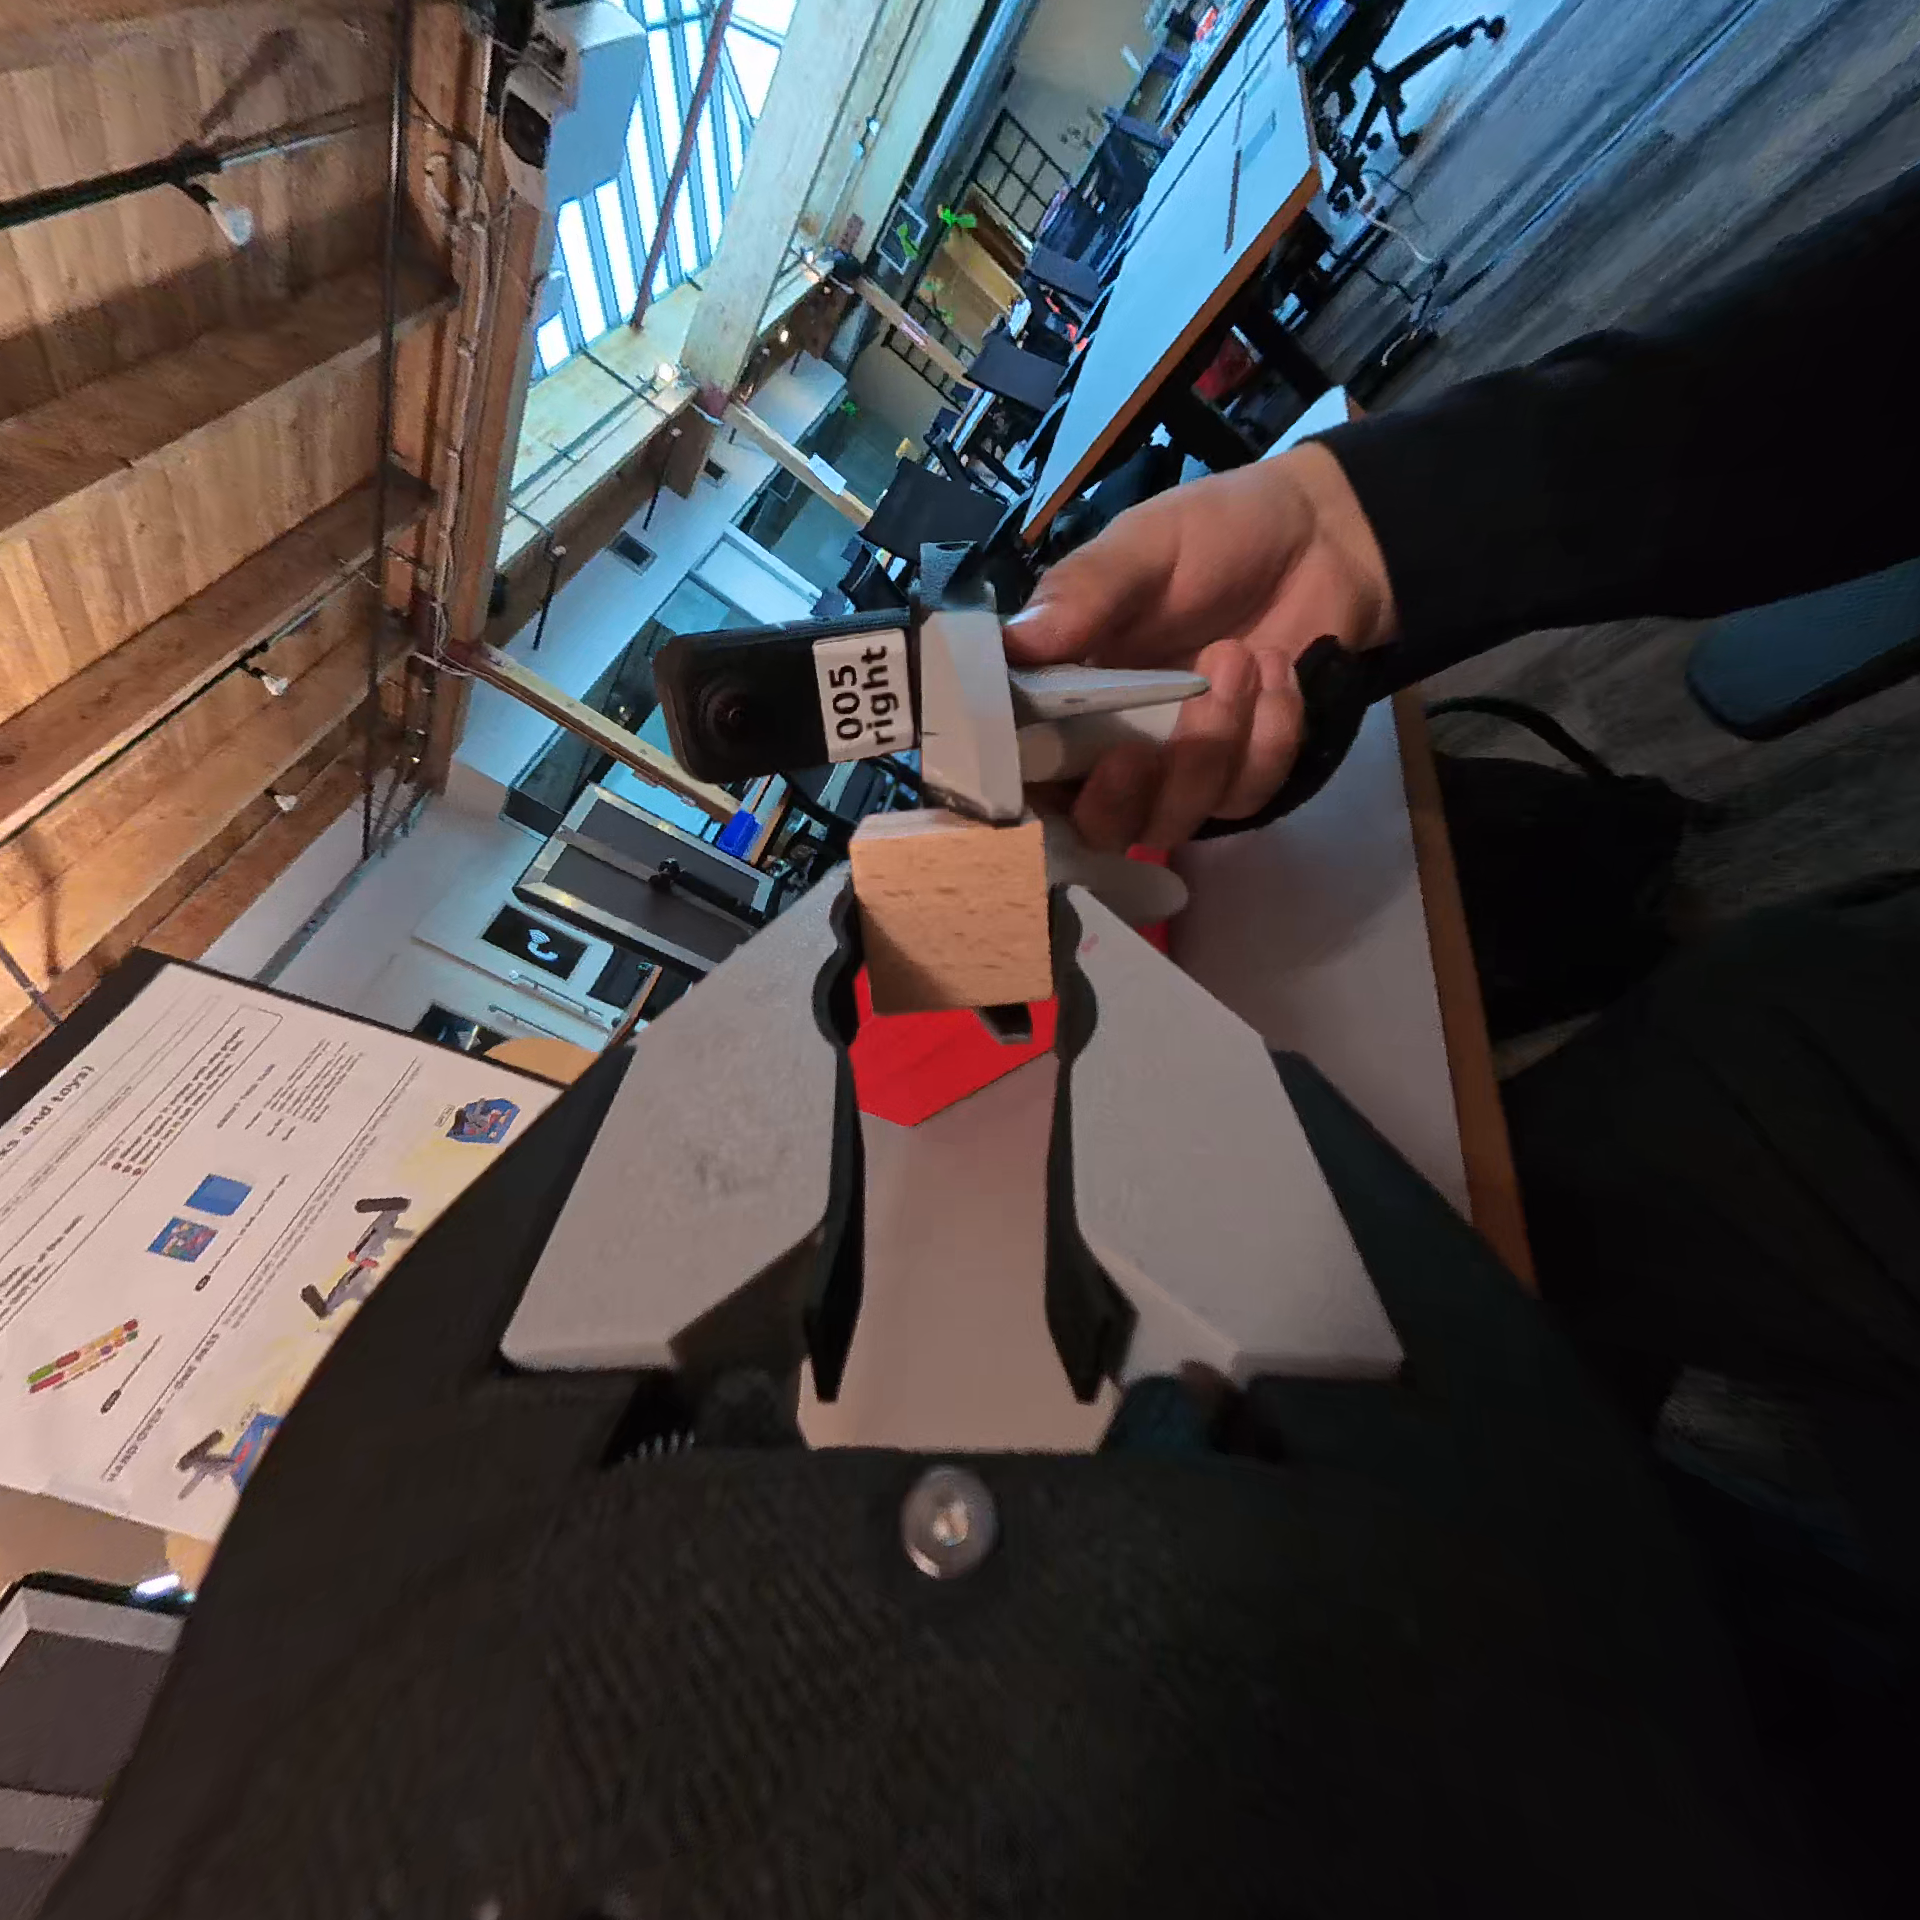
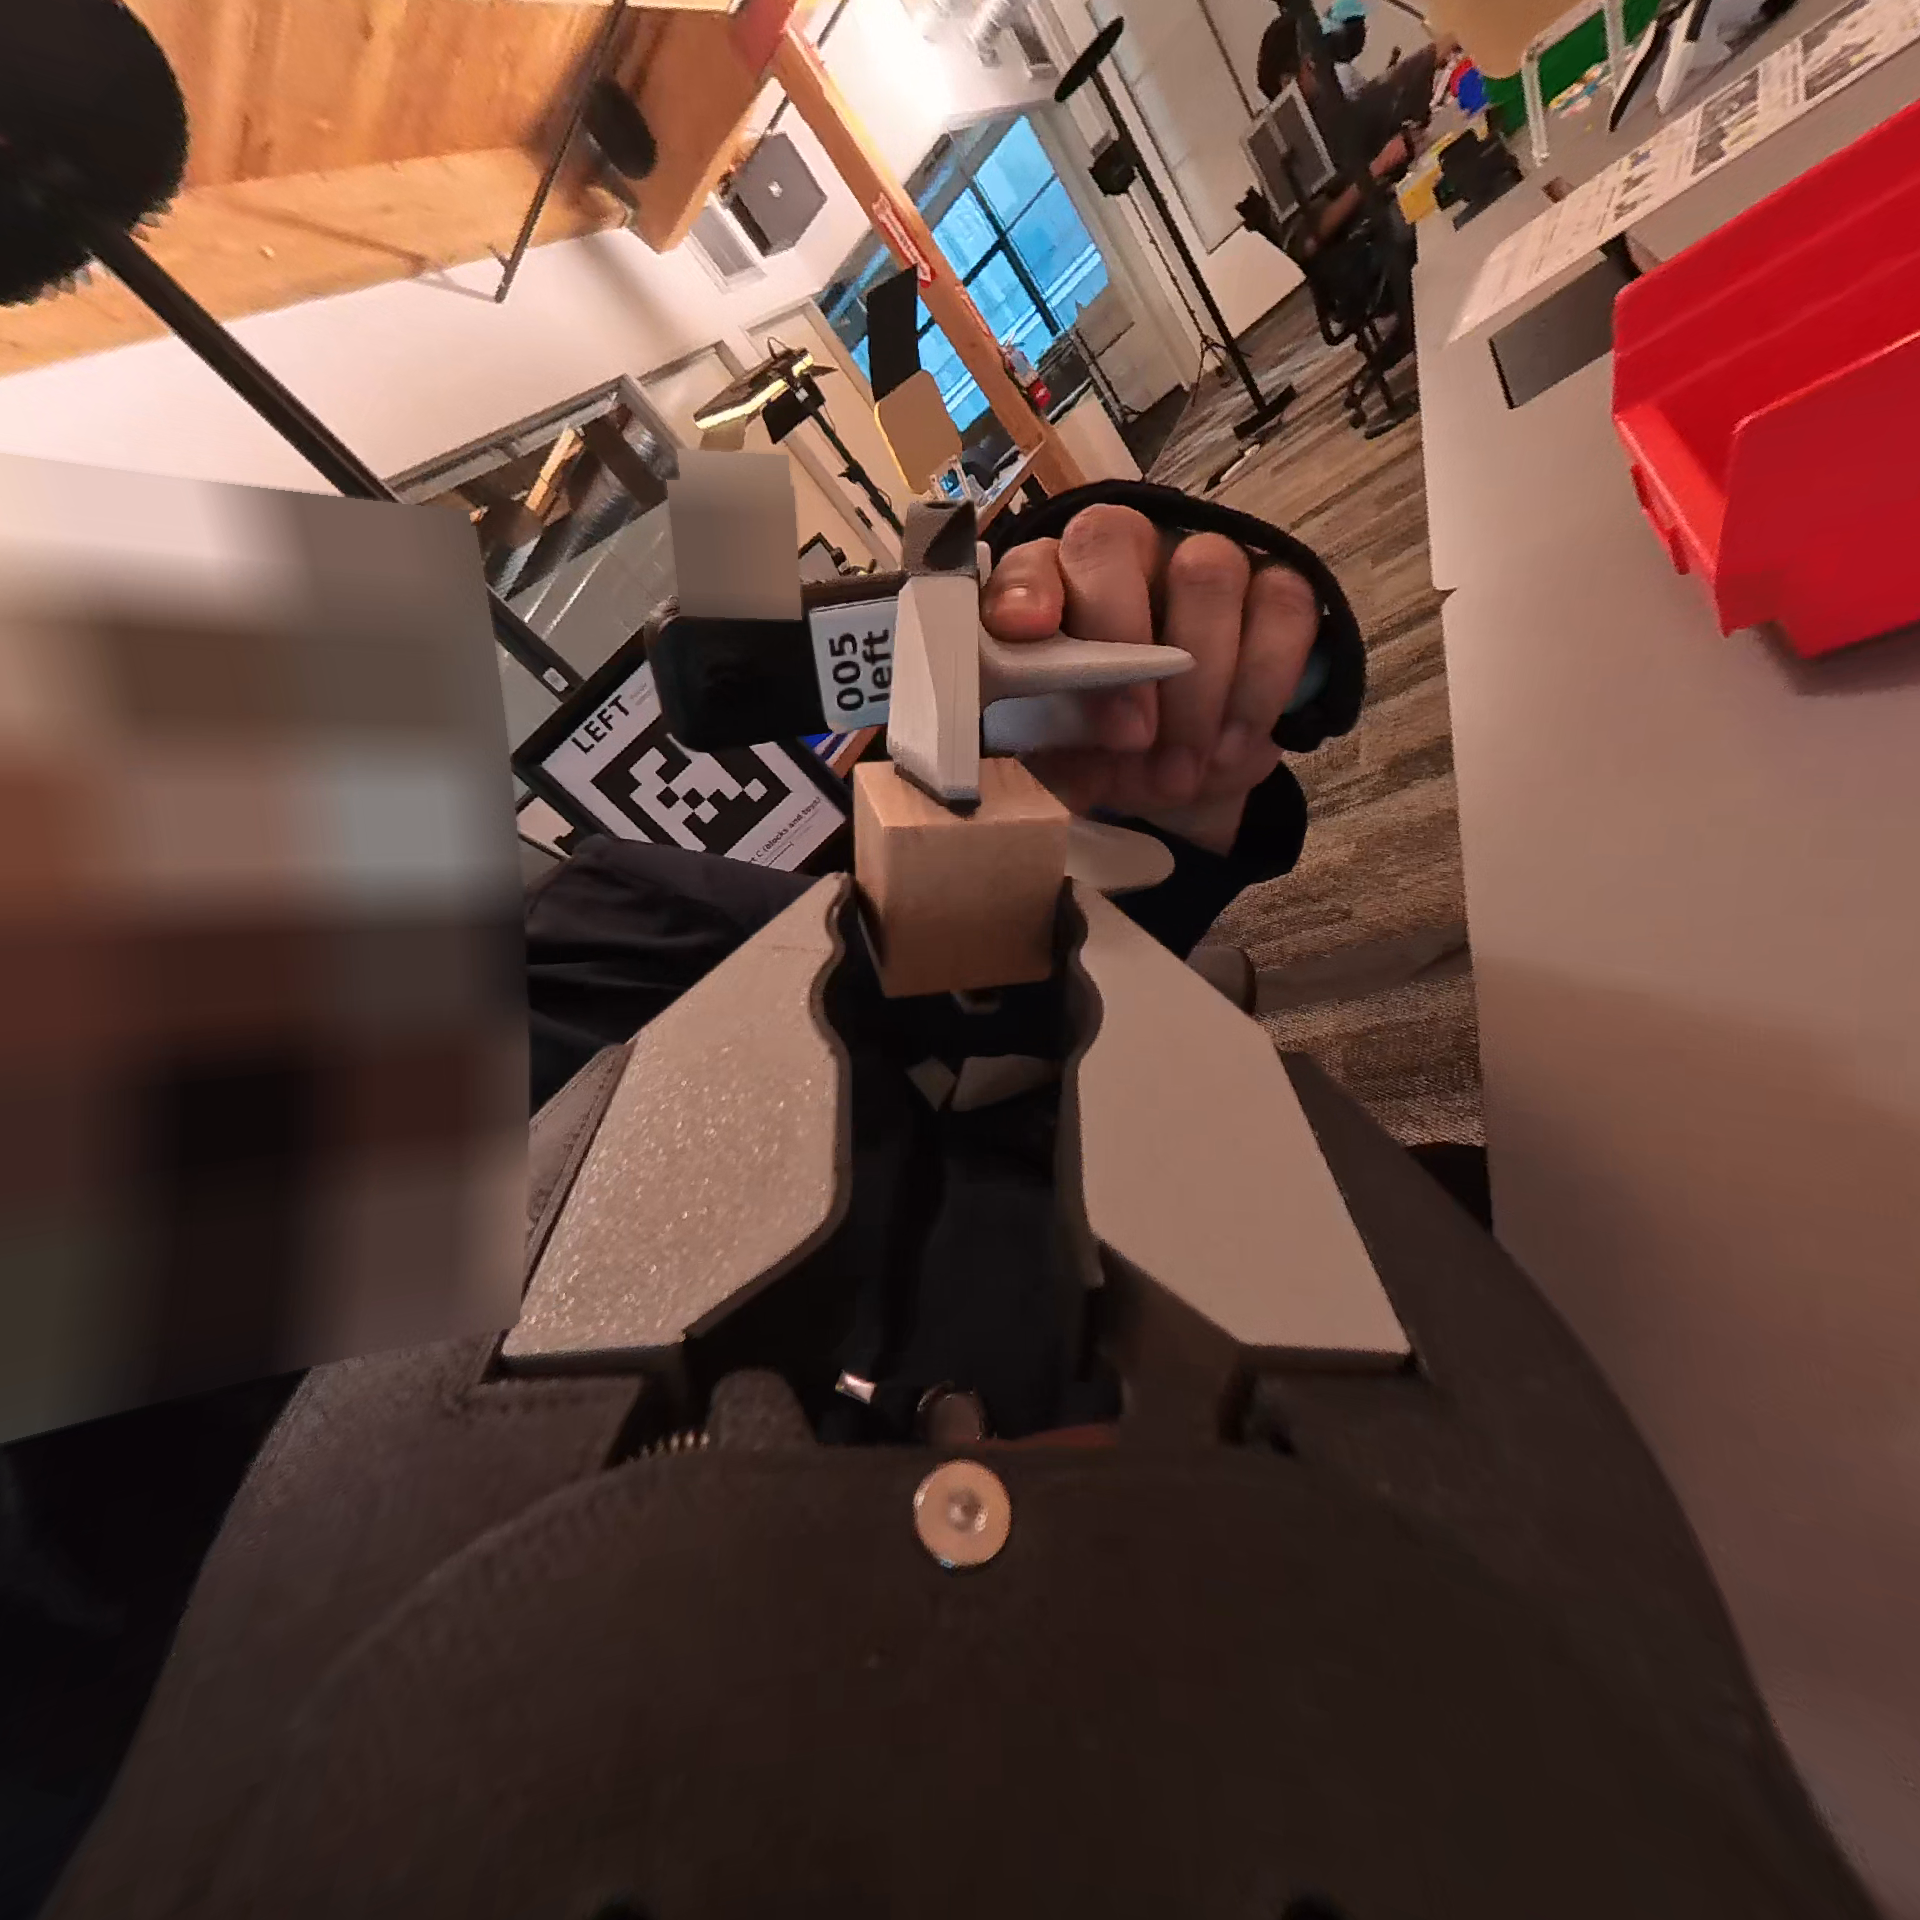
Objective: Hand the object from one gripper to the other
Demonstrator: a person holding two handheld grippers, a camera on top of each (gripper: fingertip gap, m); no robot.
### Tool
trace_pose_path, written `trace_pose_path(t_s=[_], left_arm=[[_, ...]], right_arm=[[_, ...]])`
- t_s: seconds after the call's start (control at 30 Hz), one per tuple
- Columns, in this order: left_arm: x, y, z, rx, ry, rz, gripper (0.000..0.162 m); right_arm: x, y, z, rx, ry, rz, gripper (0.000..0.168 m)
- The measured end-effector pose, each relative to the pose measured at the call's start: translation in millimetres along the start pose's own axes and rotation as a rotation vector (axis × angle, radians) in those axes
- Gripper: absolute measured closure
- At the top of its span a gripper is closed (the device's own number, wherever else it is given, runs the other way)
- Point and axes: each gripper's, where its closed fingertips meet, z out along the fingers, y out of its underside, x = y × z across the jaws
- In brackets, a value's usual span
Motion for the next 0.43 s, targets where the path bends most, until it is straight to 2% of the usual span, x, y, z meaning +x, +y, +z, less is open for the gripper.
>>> trace_pose_path(t_s=[0.03,0.3,0.4,0.43], left_arm=[[-1.6,4.4,0.0,-0.015,-0.009,-0.003,0.129],[-9.0,15.7,-4.0,-0.038,-0.026,-0.130,0.131],[-13.9,19.8,-9.3,-0.046,-0.036,-0.141,0.128],[-15.4,19.9,-12.3,-0.048,-0.034,-0.141,0.133]], right_arm=[[3.4,-1.5,-0.9,0.009,0.007,0.010,0.134],[17.5,-12.9,-7.9,0.083,0.033,0.028,0.137],[22.4,-22.8,-25.2,0.134,0.071,0.025,0.137],[24.1,-29.6,-38.0,0.167,0.107,0.010,0.137]])
